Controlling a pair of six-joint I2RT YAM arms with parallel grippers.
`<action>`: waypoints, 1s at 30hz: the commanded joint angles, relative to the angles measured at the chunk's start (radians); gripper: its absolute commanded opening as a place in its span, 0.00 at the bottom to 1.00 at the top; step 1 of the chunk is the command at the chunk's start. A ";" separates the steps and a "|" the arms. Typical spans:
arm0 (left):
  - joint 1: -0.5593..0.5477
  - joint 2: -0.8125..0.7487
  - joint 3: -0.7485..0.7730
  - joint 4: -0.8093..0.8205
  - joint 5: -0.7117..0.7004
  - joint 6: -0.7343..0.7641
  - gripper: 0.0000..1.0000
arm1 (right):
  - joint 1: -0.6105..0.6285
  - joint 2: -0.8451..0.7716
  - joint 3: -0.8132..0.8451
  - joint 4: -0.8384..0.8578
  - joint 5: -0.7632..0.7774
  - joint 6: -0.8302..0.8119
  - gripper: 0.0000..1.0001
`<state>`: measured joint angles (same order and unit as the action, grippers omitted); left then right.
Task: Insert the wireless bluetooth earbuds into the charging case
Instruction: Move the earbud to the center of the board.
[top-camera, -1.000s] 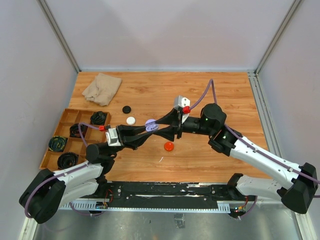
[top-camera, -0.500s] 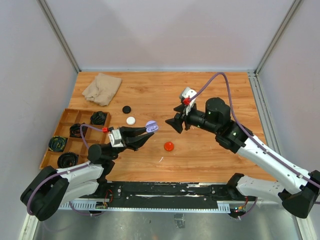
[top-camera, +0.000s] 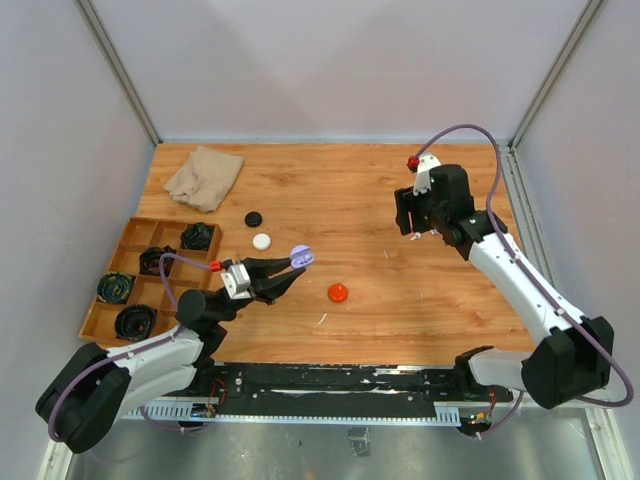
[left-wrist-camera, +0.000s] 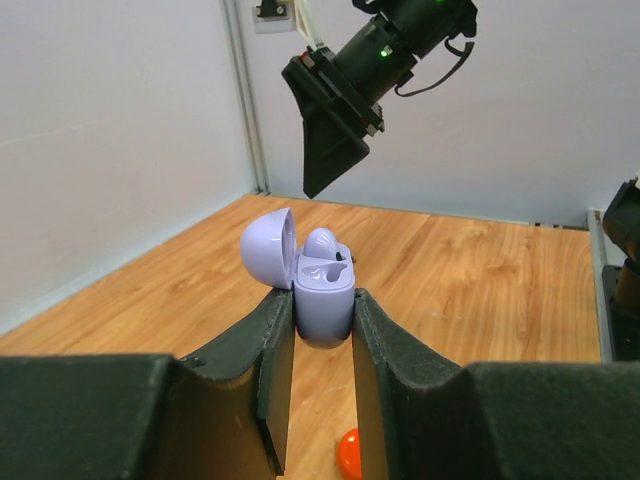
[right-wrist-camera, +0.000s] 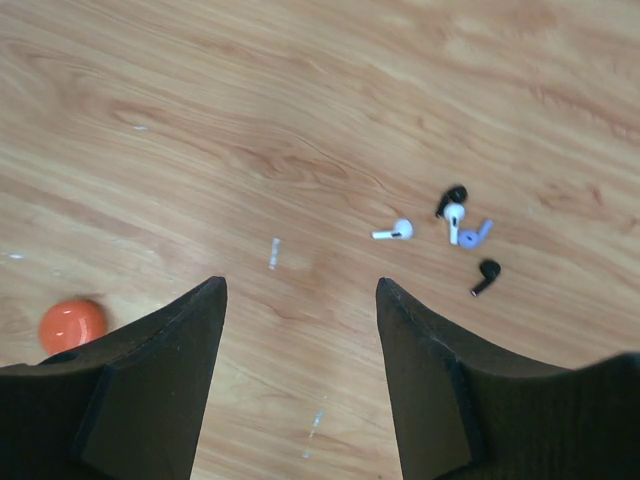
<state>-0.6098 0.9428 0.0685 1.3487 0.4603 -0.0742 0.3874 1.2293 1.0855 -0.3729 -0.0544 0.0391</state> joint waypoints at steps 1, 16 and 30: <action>-0.001 -0.021 -0.028 -0.035 -0.024 0.057 0.00 | -0.093 0.065 0.034 -0.055 0.051 0.044 0.62; -0.001 -0.074 -0.051 -0.089 -0.026 0.074 0.00 | -0.354 0.418 0.168 -0.045 0.010 0.071 0.41; -0.001 -0.064 -0.047 -0.089 -0.013 0.068 0.00 | -0.398 0.687 0.283 -0.046 0.025 0.115 0.30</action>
<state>-0.6098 0.8799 0.0315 1.2385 0.4461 -0.0219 0.0151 1.8816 1.3300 -0.4160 -0.0360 0.1169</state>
